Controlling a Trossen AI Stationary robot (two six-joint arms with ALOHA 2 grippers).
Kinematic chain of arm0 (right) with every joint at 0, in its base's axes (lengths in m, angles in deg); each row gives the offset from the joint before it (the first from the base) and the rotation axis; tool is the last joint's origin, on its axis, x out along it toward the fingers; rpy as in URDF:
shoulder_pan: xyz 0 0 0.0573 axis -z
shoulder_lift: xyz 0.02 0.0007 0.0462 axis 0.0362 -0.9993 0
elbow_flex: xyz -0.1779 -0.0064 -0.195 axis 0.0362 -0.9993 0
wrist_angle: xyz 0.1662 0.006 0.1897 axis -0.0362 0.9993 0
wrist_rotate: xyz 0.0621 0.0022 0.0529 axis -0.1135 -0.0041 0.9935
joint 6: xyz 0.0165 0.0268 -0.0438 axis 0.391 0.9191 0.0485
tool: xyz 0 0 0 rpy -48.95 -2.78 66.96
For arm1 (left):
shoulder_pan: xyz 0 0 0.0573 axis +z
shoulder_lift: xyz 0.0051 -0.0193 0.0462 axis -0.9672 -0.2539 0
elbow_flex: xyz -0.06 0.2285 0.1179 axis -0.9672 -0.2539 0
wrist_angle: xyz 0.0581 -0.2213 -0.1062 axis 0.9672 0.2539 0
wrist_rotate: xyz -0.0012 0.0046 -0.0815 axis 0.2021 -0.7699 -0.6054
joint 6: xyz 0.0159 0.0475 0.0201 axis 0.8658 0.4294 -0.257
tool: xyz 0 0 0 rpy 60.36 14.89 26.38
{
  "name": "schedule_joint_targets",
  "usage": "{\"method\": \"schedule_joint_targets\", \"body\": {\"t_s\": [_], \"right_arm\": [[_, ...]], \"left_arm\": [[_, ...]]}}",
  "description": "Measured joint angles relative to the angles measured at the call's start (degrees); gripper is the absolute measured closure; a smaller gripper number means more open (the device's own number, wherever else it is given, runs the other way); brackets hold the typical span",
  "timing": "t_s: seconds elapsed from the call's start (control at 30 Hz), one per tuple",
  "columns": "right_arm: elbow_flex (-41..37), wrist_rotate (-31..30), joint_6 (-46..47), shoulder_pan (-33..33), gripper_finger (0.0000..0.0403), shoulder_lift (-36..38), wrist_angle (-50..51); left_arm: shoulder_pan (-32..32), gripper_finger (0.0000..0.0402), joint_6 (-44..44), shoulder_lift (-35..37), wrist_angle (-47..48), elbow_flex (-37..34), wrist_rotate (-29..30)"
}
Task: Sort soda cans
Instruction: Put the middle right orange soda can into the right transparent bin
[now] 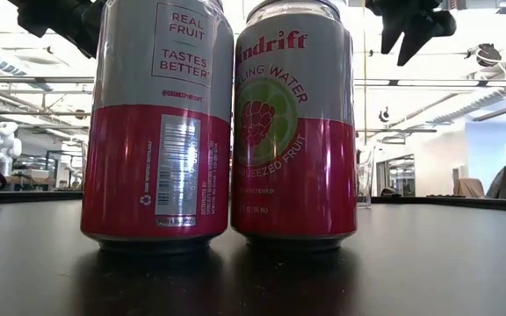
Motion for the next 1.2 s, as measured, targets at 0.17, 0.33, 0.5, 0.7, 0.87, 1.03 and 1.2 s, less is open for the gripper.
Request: {"method": "schedule_joint_targets", "body": {"t_s": [0.17,0.33,0.5,0.7,0.87,1.03,1.2], "right_arm": [[0.0,0.0,0.5,0.0,0.0142,0.0,0.0],[0.0,0.0,1.3,0.0,0.0079,0.0,-0.3],[0.0,-0.9,0.2,0.0,0.0015,0.0,-1.3],[0.0,-0.1,0.9,0.0,0.0018,0.0,-1.6],[-0.1,3.2,5.1,-0.5,0.002,-0.6,-4.2],[-0.1,5.0,5.1,-2.2,0.0021,-0.9,-7.8],[-0.1,4.6,5.1,-2.3,0.0021,-0.9,-12.0]], "left_arm": [[0.0,0.0034,0.0,0.0,0.0,0.0,0.0],[0.0,0.0034,0.0,0.0,0.0,0.0,0.0],[0.0,0.0034,0.0,0.0,0.0,0.0,0.0],[0.0,0.0034,0.0,0.0,0.0,0.0,0.0],[0.0,0.0034,0.0,0.0,0.0,0.0,0.0],[0.0,0.0034,0.0,0.0,0.0,0.0,0.0],[0.0,0.0034,0.0,0.0,0.0,0.0,0.0]]}}
